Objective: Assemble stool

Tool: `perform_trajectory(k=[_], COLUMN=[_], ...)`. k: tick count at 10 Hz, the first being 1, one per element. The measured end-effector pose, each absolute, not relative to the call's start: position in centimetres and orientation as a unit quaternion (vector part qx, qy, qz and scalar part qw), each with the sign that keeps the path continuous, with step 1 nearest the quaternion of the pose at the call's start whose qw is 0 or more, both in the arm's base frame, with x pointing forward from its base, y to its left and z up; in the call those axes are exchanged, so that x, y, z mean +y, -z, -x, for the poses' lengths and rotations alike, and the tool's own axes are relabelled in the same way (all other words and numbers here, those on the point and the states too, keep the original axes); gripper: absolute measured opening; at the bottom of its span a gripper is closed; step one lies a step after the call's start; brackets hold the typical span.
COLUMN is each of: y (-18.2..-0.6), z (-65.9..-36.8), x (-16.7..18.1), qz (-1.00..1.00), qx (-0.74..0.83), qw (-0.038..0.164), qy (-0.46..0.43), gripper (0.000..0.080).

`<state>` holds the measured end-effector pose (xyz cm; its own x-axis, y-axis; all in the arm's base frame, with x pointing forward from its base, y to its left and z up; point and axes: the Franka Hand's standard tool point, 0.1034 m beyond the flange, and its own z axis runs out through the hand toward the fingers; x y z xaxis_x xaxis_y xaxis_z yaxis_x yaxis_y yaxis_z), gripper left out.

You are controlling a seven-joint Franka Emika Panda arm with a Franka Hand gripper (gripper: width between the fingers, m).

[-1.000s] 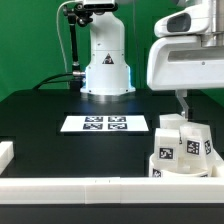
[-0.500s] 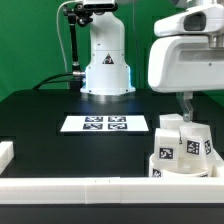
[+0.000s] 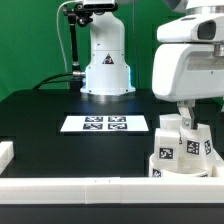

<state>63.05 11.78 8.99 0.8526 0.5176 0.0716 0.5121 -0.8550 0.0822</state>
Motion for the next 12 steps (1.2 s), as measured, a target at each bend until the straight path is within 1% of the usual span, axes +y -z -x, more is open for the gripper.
perform_trajectory(k=[2,4,5,7,8,9,12], y=[-8.3,-7.7,-7.7,-7.7,-7.8,-7.8,-7.8], z=[-63.0,-62.9,-62.9,-62.9,-62.9,-62.9,-62.9], x=[12.0,11.4,11.4,11.2,11.2,11.2,11.2], qz=[-0.962,-0.964,-0.964,-0.965,-0.965,-0.965,-0.977], qx=[0.263,0.26,0.258,0.255,0.255,0.253,0.202], qw=[0.041,0.042,0.042,0.042,0.042,0.042,0.037], qy=[-0.054,-0.049,-0.049,-0.049,-0.05,-0.05,-0.052], gripper=[0.0649,0.0649,0.0649,0.0392,0.0392,0.0338,0.0338])
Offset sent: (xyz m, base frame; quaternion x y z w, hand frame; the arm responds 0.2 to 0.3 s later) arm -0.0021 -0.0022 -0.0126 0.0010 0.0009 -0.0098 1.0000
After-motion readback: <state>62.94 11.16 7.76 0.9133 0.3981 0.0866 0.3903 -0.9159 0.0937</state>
